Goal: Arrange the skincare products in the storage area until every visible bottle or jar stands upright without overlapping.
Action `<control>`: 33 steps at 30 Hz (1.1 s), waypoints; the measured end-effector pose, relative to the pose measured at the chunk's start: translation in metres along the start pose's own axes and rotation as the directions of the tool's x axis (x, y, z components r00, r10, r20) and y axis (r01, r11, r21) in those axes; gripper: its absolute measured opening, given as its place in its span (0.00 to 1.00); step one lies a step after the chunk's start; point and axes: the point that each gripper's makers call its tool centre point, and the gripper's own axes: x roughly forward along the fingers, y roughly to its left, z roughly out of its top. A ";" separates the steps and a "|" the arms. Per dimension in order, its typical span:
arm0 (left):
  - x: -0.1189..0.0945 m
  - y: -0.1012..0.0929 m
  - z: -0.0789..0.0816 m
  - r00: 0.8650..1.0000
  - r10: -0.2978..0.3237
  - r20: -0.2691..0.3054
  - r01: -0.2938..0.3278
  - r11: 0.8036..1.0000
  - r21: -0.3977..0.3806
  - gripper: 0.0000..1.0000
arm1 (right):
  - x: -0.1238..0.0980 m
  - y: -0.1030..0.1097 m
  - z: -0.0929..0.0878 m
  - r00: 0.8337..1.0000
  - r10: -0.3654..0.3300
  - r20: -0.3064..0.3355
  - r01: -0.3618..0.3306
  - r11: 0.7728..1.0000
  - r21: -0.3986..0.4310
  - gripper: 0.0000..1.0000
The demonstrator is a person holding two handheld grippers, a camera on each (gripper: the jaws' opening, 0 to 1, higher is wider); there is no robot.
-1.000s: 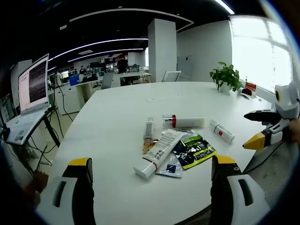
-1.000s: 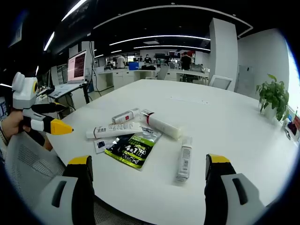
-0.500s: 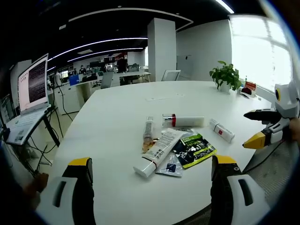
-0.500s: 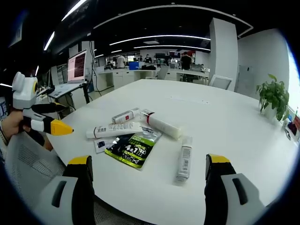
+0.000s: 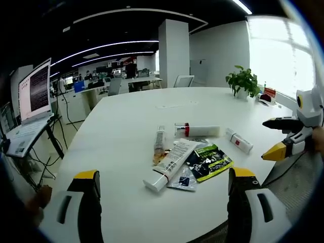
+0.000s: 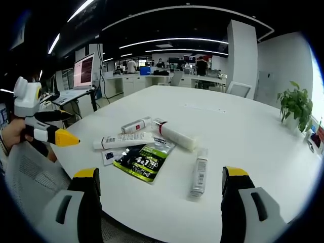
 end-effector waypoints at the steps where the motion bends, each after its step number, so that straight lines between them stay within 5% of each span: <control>1: 0.000 0.000 0.000 1.000 0.000 0.001 0.000 1.000 -0.001 0.99 | 0.000 0.000 0.000 1.000 -0.001 0.000 0.001 1.000 -0.001 1.00; 22: 0.001 -0.005 0.002 0.999 -0.036 0.015 0.037 0.999 -0.023 0.99 | 0.002 0.006 -0.003 0.999 0.007 -0.042 -0.009 0.998 -0.063 1.00; 33: 0.002 -0.009 0.003 0.998 -0.062 0.022 0.063 0.997 -0.037 0.98 | 0.007 0.017 0.020 0.998 0.052 -0.047 -0.058 0.989 -0.135 1.00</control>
